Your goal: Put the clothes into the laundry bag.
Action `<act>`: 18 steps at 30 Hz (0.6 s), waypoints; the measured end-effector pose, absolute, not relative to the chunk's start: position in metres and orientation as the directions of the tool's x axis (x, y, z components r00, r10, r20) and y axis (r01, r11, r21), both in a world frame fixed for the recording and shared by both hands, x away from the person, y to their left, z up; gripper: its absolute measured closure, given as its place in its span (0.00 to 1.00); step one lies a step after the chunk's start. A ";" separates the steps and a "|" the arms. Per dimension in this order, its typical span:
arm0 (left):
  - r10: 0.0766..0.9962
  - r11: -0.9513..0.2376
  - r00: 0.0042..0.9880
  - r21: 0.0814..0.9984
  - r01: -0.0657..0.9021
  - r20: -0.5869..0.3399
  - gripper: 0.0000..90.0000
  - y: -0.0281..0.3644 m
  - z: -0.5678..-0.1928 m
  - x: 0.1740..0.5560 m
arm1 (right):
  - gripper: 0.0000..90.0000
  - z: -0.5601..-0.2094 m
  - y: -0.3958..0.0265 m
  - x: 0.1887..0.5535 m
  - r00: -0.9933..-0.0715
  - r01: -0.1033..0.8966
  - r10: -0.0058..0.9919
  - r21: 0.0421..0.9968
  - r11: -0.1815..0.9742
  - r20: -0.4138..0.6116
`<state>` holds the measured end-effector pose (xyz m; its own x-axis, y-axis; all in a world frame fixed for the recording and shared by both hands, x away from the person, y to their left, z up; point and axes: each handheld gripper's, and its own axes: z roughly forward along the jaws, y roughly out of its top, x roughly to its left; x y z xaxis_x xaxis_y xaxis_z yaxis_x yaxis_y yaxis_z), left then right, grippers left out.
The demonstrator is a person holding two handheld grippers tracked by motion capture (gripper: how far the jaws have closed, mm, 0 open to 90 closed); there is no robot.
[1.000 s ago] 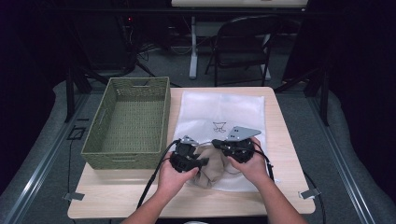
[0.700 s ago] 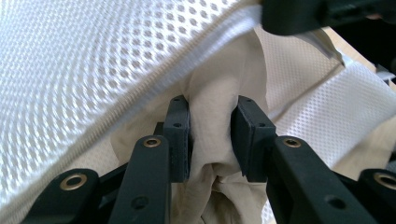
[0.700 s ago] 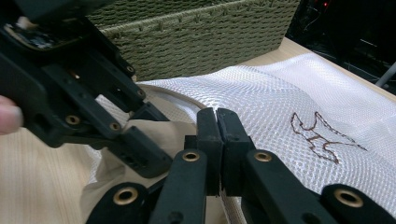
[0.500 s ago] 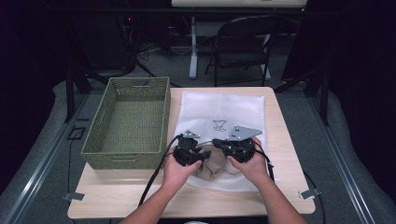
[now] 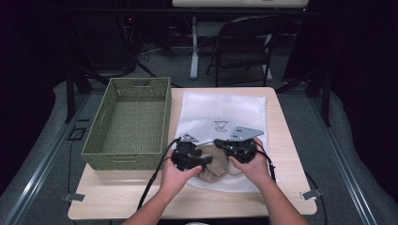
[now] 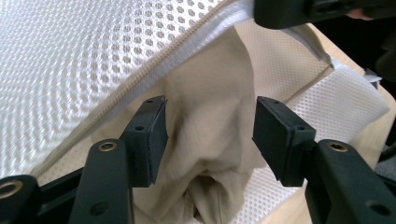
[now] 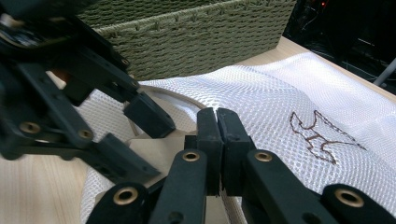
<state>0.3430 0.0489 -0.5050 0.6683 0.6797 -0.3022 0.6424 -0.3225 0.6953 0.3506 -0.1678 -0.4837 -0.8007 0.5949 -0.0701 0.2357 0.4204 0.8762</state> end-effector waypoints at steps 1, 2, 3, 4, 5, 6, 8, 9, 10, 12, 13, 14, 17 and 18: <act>0.680 -0.314 0.667 0.700 0.641 -0.305 0.49 0.050 -0.504 0.341 | 0.98 -0.484 -0.168 0.351 -0.800 0.236 0.596 0.876 0.420 -0.069; 0.679 -0.316 0.669 0.702 0.638 -0.303 0.49 0.052 -0.503 0.339 | 0.98 -0.484 -0.168 0.351 -0.800 0.237 0.596 0.877 0.419 -0.069; 0.680 -0.317 0.668 0.701 0.639 -0.302 0.48 0.053 -0.502 0.338 | 0.98 -0.484 -0.168 0.351 -0.799 0.237 0.597 0.877 0.418 -0.068; 0.678 -0.319 0.671 0.703 0.636 -0.300 0.48 0.056 -0.501 0.335 | 0.98 -0.484 -0.168 0.351 -0.800 0.238 0.597 0.879 0.414 -0.065; 0.678 -0.320 0.672 0.704 0.635 -0.298 0.48 0.056 -0.500 0.334 | 0.98 -0.484 -0.168 0.351 -0.800 0.239 0.597 0.877 0.417 -0.066; 0.678 -0.323 0.673 0.704 0.633 -0.295 0.48 0.057 -0.500 0.332 | 0.98 -0.484 -0.168 0.351 -0.800 0.239 0.597 0.877 0.416 -0.065; 0.674 -0.323 0.677 0.706 0.630 -0.296 0.47 0.059 -0.500 0.328 | 0.98 -0.484 -0.168 0.351 -0.800 0.239 0.597 0.877 0.417 -0.066; 0.671 -0.329 0.680 0.704 0.629 -0.294 0.47 0.060 -0.500 0.327 | 0.98 -0.484 -0.168 0.351 -0.799 0.239 0.598 0.879 0.413 -0.064; 0.672 -0.335 0.683 0.705 0.625 -0.286 0.47 0.061 -0.501 0.325 | 0.98 -0.484 -0.168 0.351 -0.799 0.239 0.598 0.879 0.413 -0.064; 0.663 -0.341 0.690 0.705 0.622 -0.289 0.47 0.062 -0.503 0.321 | 0.98 -0.484 -0.168 0.351 -0.799 0.238 0.598 0.877 0.418 -0.068; 0.662 -0.346 0.692 0.702 0.623 -0.287 0.47 0.063 -0.504 0.320 | 0.98 -0.484 -0.169 0.351 -0.799 0.238 0.598 0.877 0.417 -0.068; 0.661 -0.351 0.693 0.697 0.625 -0.289 0.47 0.064 -0.505 0.319 | 0.98 -0.484 -0.168 0.351 -0.799 0.237 0.598 0.877 0.417 -0.068; 0.663 -0.360 0.694 0.694 0.623 -0.279 0.47 0.067 -0.508 0.315 | 0.98 -0.484 -0.168 0.351 -0.798 0.237 0.598 0.878 0.415 -0.067; 0.668 -0.359 0.691 0.693 0.625 -0.276 0.47 0.067 -0.510 0.314 | 0.98 -0.484 -0.169 0.351 -0.799 0.237 0.598 0.877 0.417 -0.068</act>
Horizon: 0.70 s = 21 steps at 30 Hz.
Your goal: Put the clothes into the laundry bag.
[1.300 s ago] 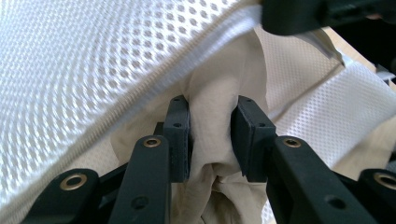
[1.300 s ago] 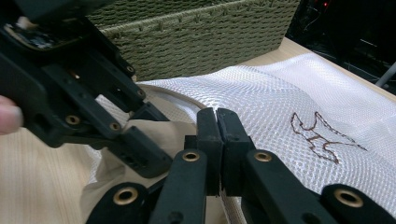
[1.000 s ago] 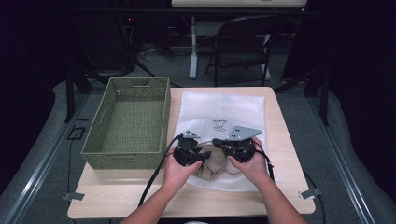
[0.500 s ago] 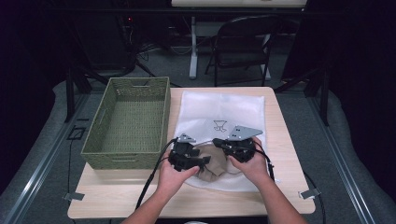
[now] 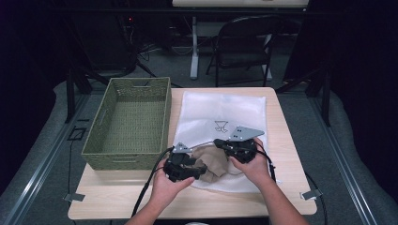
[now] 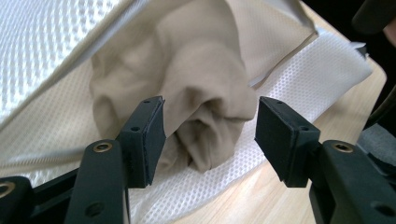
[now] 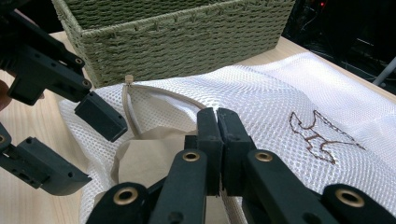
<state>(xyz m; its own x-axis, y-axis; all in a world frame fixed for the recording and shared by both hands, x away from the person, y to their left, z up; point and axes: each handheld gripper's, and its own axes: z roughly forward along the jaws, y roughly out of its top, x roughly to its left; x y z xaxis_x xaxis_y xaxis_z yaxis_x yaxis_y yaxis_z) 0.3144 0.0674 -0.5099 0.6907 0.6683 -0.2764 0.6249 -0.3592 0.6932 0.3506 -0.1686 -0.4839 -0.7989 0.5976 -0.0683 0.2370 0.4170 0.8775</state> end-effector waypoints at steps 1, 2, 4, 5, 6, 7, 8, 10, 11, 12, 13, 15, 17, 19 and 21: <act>0.673 -0.364 0.690 0.693 0.622 -0.265 0.47 0.068 -0.512 0.314 | 0.98 -0.484 -0.169 0.350 -0.799 0.238 0.598 0.878 0.417 -0.068; 0.681 -0.363 0.684 0.691 0.625 -0.260 0.47 0.069 -0.513 0.314 | 0.98 -0.484 -0.169 0.351 -0.798 0.238 0.598 0.878 0.416 -0.067; 0.691 -0.372 0.678 0.681 0.631 -0.251 0.46 0.071 -0.517 0.314 | 0.98 -0.484 -0.169 0.351 -0.798 0.238 0.598 0.877 0.416 -0.067; 0.697 -0.367 0.672 0.682 0.633 -0.248 0.46 0.071 -0.519 0.314 | 0.98 -0.484 -0.169 0.350 -0.799 0.238 0.598 0.878 0.416 -0.067; 0.700 -0.372 0.671 0.676 0.636 -0.245 0.46 0.072 -0.521 0.315 | 0.98 -0.484 -0.169 0.350 -0.798 0.237 0.599 0.878 0.416 -0.068; 0.702 -0.373 0.667 0.667 0.645 -0.251 0.46 0.073 -0.522 0.315 | 0.98 -0.484 -0.169 0.350 -0.798 0.237 0.599 0.878 0.415 -0.068; 0.701 -0.378 0.668 0.665 0.644 -0.249 0.46 0.073 -0.524 0.315 | 0.98 -0.484 -0.169 0.350 -0.798 0.238 0.599 0.878 0.415 -0.067; 0.715 -0.386 0.659 0.654 0.650 -0.233 0.46 0.072 -0.528 0.316 | 0.98 -0.484 -0.169 0.351 -0.798 0.239 0.599 0.878 0.415 -0.066; 0.716 -0.396 0.661 0.650 0.649 -0.224 0.46 0.071 -0.529 0.317 | 0.98 -0.484 -0.169 0.350 -0.799 0.239 0.598 0.877 0.416 -0.066; 0.710 -0.404 0.665 0.640 0.654 -0.231 0.46 0.070 -0.532 0.317 | 0.98 -0.484 -0.169 0.350 -0.799 0.238 0.598 0.877 0.417 -0.068; 0.708 -0.395 0.661 0.636 0.663 -0.249 0.48 0.069 -0.534 0.317 | 0.98 -0.484 -0.168 0.350 -0.799 0.238 0.598 0.877 0.417 -0.068; 0.703 -0.394 0.663 0.635 0.664 -0.257 0.48 0.066 -0.536 0.316 | 0.98 -0.484 -0.168 0.350 -0.799 0.239 0.597 0.877 0.418 -0.067; 0.699 -0.401 0.669 0.636 0.659 -0.253 0.47 0.064 -0.537 0.316 | 0.98 -0.484 -0.169 0.350 -0.799 0.240 0.597 0.877 0.416 -0.065; 0.700 -0.398 0.669 0.640 0.657 -0.251 0.46 0.063 -0.538 0.315 | 0.98 -0.484 -0.169 0.350 -0.800 0.240 0.597 0.877 0.416 -0.065; 0.701 -0.403 0.670 0.640 0.655 -0.244 0.44 0.061 -0.538 0.314 | 0.98 -0.484 -0.168 0.350 -0.800 0.239 0.596 0.876 0.418 -0.066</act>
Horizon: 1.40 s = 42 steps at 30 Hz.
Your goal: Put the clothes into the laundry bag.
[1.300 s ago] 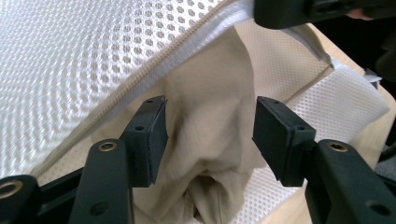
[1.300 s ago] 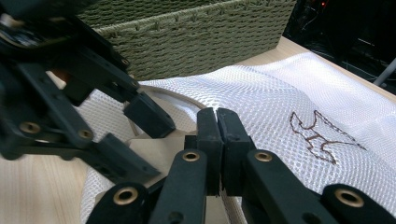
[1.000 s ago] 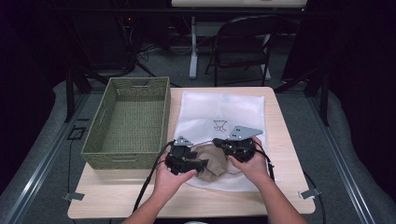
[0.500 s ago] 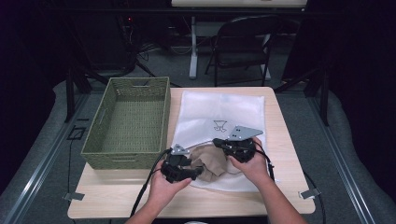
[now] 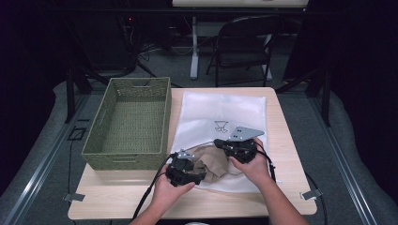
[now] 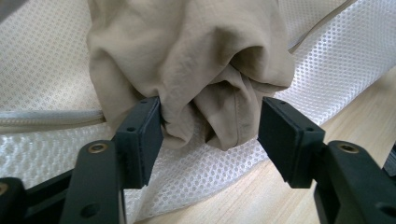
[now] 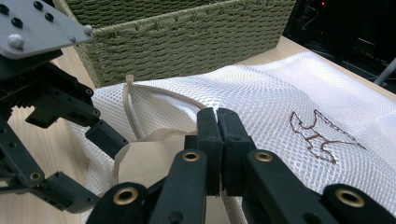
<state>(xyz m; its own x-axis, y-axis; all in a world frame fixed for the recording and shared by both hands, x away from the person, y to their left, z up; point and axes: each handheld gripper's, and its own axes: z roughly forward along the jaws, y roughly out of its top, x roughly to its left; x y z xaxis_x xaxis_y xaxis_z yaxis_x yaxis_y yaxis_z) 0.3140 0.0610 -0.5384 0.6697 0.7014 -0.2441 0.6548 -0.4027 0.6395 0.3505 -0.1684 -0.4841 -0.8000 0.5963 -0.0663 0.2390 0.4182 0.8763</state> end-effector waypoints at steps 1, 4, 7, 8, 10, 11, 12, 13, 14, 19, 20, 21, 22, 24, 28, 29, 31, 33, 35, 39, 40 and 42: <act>0.703 -0.404 0.668 0.637 0.657 -0.243 0.43 0.059 -0.539 0.313 | 0.98 -0.484 -0.168 0.350 -0.800 0.239 0.596 0.876 0.418 -0.066; 0.703 -0.427 0.675 0.625 0.653 -0.225 0.42 0.056 -0.542 0.313 | 0.98 -0.484 -0.168 0.350 -0.800 0.239 0.596 0.876 0.419 -0.067; 0.706 -0.434 0.669 0.604 0.668 -0.233 0.40 0.051 -0.548 0.313 | 0.98 -0.484 -0.168 0.350 -0.800 0.239 0.596 0.877 0.418 -0.066; 0.715 -0.448 0.668 0.597 0.665 -0.208 0.41 0.049 -0.549 0.314 | 0.98 -0.484 -0.168 0.350 -0.800 0.239 0.596 0.876 0.418 -0.066; 0.715 -0.466 0.671 0.582 0.667 -0.195 0.41 0.047 -0.552 0.315 | 0.98 -0.484 -0.168 0.350 -0.799 0.238 0.597 0.876 0.419 -0.068; 0.718 -0.465 0.667 0.579 0.670 -0.196 0.41 0.046 -0.554 0.314 | 0.98 -0.484 -0.168 0.350 -0.800 0.239 0.596 0.876 0.418 -0.067; 0.720 -0.467 0.668 0.581 0.667 -0.189 0.44 0.045 -0.554 0.314 | 0.98 -0.484 -0.167 0.350 -0.800 0.238 0.597 0.876 0.419 -0.068; 0.723 -0.466 0.666 0.582 0.667 -0.185 0.46 0.045 -0.554 0.314 | 0.98 -0.484 -0.167 0.350 -0.800 0.238 0.596 0.876 0.419 -0.068; 0.721 -0.466 0.667 0.584 0.665 -0.186 0.48 0.046 -0.555 0.314 | 0.98 -0.484 -0.167 0.350 -0.799 0.238 0.597 0.876 0.419 -0.068; 0.730 -0.443 0.656 0.599 0.667 -0.192 0.62 0.048 -0.557 0.314 | 0.98 -0.484 -0.167 0.350 -0.799 0.239 0.598 0.876 0.419 -0.069; 0.729 -0.445 0.658 0.600 0.666 -0.189 0.66 0.049 -0.558 0.314 | 0.98 -0.484 -0.167 0.350 -0.798 0.239 0.598 0.875 0.420 -0.069; 0.725 -0.451 0.663 0.598 0.662 -0.187 0.69 0.050 -0.558 0.315 | 0.98 -0.484 -0.167 0.350 -0.798 0.239 0.598 0.875 0.420 -0.070; 0.724 -0.451 0.664 0.600 0.661 -0.187 0.73 0.050 -0.558 0.315 | 0.98 -0.484 -0.167 0.350 -0.799 0.239 0.598 0.875 0.420 -0.068; 0.719 -0.453 0.668 0.598 0.661 -0.193 0.78 0.051 -0.558 0.315 | 0.98 -0.484 -0.167 0.350 -0.799 0.239 0.597 0.875 0.421 -0.069; 0.717 -0.446 0.667 0.603 0.661 -0.201 0.87 0.050 -0.558 0.315 | 0.98 -0.485 -0.166 0.350 -0.800 0.238 0.595 0.874 0.424 -0.071; 0.721 -0.433 0.661 0.608 0.665 -0.210 0.88 0.049 -0.558 0.315 | 0.98 -0.485 -0.166 0.350 -0.802 0.238 0.594 0.873 0.425 -0.071; 0.717 -0.438 0.664 0.606 0.664 -0.210 0.91 0.050 -0.558 0.316 | 0.98 -0.485 -0.165 0.349 -0.803 0.239 0.592 0.871 0.429 -0.072; 0.719 -0.428 0.659 0.607 0.669 -0.219 0.92 0.050 -0.558 0.316 | 0.98 -0.485 -0.165 0.349 -0.804 0.238 0.591 0.871 0.430 -0.072; 0.723 -0.417 0.652 0.609 0.675 -0.228 0.93 0.049 -0.558 0.317 | 0.98 -0.485 -0.165 0.349 -0.804 0.237 0.590 0.871 0.431 -0.072; 0.725 -0.407 0.647 0.611 0.679 -0.236 0.94 0.048 -0.557 0.319 | 0.98 -0.485 -0.165 0.349 -0.804 0.240 0.590 0.871 0.428 -0.068; 0.724 -0.407 0.650 0.616 0.674 -0.232 0.94 0.048 -0.556 0.320 | 0.98 -0.485 -0.165 0.349 -0.804 0.239 0.591 0.872 0.426 -0.069; 0.727 -0.398 0.642 0.613 0.682 -0.242 0.94 0.047 -0.555 0.321 | 0.98 -0.485 -0.165 0.349 -0.804 0.239 0.591 0.873 0.426 -0.068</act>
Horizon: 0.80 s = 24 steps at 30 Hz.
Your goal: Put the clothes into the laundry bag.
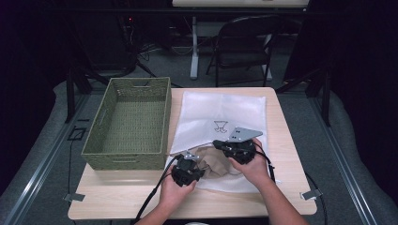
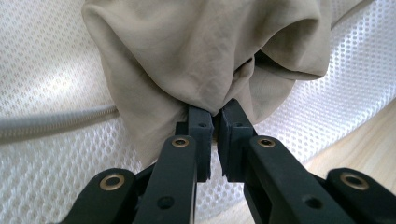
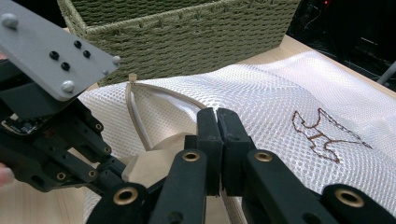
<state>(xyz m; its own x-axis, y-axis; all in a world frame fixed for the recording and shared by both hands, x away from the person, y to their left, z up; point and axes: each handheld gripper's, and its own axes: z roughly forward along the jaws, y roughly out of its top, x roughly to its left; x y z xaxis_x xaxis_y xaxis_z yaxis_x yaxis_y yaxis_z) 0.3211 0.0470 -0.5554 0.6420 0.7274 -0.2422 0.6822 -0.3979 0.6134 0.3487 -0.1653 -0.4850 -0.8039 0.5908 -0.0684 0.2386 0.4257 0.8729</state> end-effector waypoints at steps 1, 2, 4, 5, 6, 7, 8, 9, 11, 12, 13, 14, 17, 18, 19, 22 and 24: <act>0.728 -0.396 0.643 0.620 0.677 -0.238 0.94 0.047 -0.555 0.322 | 0.98 -0.485 -0.165 0.349 -0.805 0.238 0.589 0.872 0.427 -0.069; 0.730 -0.392 0.640 0.619 0.680 -0.241 0.94 0.046 -0.554 0.323 | 0.98 -0.485 -0.165 0.348 -0.804 0.237 0.590 0.872 0.427 -0.071; 0.732 -0.387 0.639 0.627 0.676 -0.237 0.94 0.045 -0.553 0.325 | 0.98 -0.485 -0.165 0.348 -0.805 0.235 0.589 0.872 0.429 -0.072; 0.734 -0.378 0.635 0.631 0.678 -0.243 0.94 0.044 -0.552 0.326 | 0.98 -0.485 -0.165 0.348 -0.805 0.235 0.589 0.873 0.427 -0.071; 0.735 -0.378 0.635 0.631 0.677 -0.240 0.94 0.043 -0.552 0.327 | 0.98 -0.485 -0.165 0.348 -0.805 0.236 0.589 0.874 0.425 -0.069; 0.734 -0.378 0.635 0.632 0.677 -0.241 0.94 0.042 -0.552 0.328 | 0.98 -0.485 -0.165 0.348 -0.806 0.235 0.588 0.874 0.426 -0.070; 0.738 -0.371 0.630 0.636 0.677 -0.240 0.94 0.041 -0.552 0.329 | 0.98 -0.485 -0.165 0.348 -0.804 0.235 0.590 0.875 0.423 -0.069; 0.739 -0.369 0.629 0.636 0.677 -0.241 0.94 0.041 -0.551 0.331 | 0.98 -0.484 -0.165 0.348 -0.805 0.235 0.589 0.874 0.425 -0.071; 0.738 -0.364 0.627 0.636 0.680 -0.248 0.95 0.039 -0.551 0.334 | 0.98 -0.484 -0.165 0.348 -0.805 0.234 0.589 0.874 0.426 -0.072; 0.742 -0.357 0.623 0.640 0.681 -0.249 0.95 0.038 -0.550 0.336 | 0.98 -0.484 -0.166 0.348 -0.805 0.234 0.589 0.874 0.427 -0.072; 0.739 -0.360 0.626 0.640 0.679 -0.248 0.95 0.037 -0.550 0.337 | 0.98 -0.484 -0.165 0.348 -0.804 0.234 0.591 0.874 0.425 -0.072; 0.742 -0.357 0.624 0.642 0.678 -0.247 0.95 0.035 -0.549 0.338 | 0.98 -0.484 -0.165 0.348 -0.804 0.234 0.590 0.874 0.425 -0.071; 0.747 -0.342 0.617 0.653 0.676 -0.248 0.95 0.031 -0.548 0.342 | 0.98 -0.484 -0.166 0.348 -0.806 0.234 0.587 0.874 0.426 -0.071; 0.746 -0.348 0.621 0.653 0.673 -0.243 0.95 0.031 -0.547 0.344 | 0.98 -0.484 -0.166 0.348 -0.806 0.234 0.588 0.874 0.426 -0.071; 0.748 -0.342 0.618 0.657 0.672 -0.242 0.95 0.029 -0.547 0.345 | 0.98 -0.484 -0.166 0.348 -0.806 0.234 0.588 0.874 0.425 -0.071; 0.752 -0.339 0.615 0.659 0.671 -0.239 0.95 0.026 -0.547 0.348 | 0.98 -0.484 -0.166 0.348 -0.806 0.233 0.588 0.875 0.424 -0.071; 0.754 -0.334 0.612 0.665 0.668 -0.236 0.95 0.024 -0.548 0.351 | 0.98 -0.484 -0.166 0.347 -0.805 0.231 0.589 0.877 0.421 -0.071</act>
